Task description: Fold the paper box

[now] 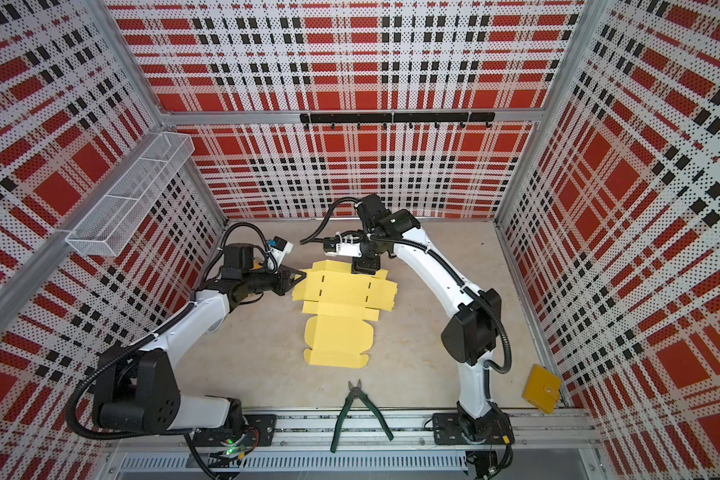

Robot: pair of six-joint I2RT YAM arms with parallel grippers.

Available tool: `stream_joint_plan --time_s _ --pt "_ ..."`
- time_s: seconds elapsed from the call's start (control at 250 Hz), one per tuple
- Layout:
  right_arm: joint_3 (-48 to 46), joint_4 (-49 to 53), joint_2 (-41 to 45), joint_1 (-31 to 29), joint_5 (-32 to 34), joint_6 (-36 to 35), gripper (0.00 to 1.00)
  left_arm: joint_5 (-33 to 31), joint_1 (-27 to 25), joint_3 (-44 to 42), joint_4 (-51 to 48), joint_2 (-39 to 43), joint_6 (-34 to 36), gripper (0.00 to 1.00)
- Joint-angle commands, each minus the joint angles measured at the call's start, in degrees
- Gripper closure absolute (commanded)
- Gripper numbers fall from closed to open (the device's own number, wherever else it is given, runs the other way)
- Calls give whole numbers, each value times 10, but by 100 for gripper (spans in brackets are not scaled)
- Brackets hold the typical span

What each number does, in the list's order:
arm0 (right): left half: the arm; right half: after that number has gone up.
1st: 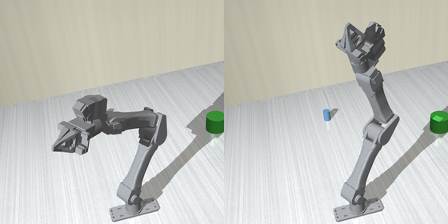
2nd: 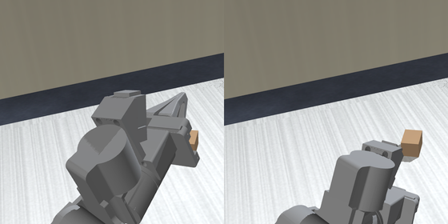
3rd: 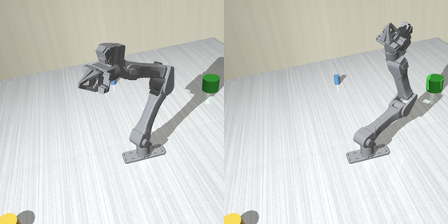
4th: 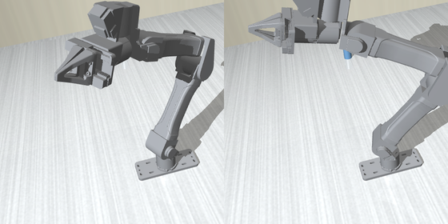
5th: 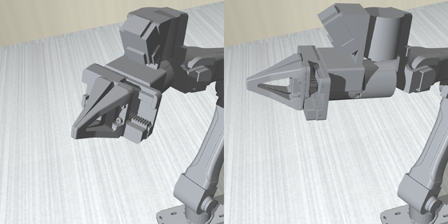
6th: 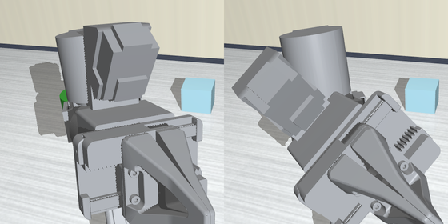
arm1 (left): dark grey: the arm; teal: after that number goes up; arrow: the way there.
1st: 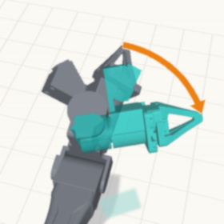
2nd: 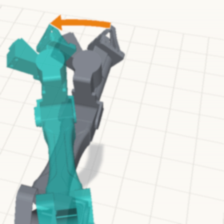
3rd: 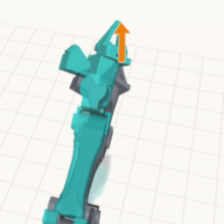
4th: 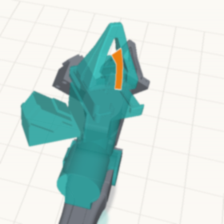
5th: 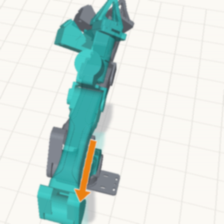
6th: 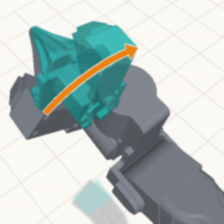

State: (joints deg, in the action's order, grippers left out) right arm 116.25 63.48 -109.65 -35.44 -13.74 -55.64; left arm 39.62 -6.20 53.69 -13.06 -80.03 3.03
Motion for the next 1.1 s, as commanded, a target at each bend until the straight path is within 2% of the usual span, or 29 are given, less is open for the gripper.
stream_joint_plan --time_s 0.0,0.072,0.22,0.384,0.468,0.604,0.736,0.912,1.092 --pt "-43 -113 83 -6 -33 81 7 -35 0 6 37 -5 -33 99" --pt "-97 -209 121 -7 -29 175 2 -53 2 14 43 -9 -43 100" --pt "-170 -363 162 -12 49 387 0 -77 2 39 46 -24 -44 100" --pt "-137 -377 132 -12 106 589 1 -86 -1 66 60 -46 -37 100" --pt "-92 -351 90 -10 88 665 2 -83 0 66 85 -50 -28 100" --pt "62 -229 -14 -8 84 712 4 -71 1 64 104 -48 -1 100" --pt "199 -146 -110 2 23 748 8 -34 10 27 147 -33 -17 100" --pt "226 -160 -159 8 -30 767 12 -15 22 -15 159 -15 -10 100" --pt "231 -181 -193 10 -64 779 15 -3 22 -12 160 -22 -7 100"
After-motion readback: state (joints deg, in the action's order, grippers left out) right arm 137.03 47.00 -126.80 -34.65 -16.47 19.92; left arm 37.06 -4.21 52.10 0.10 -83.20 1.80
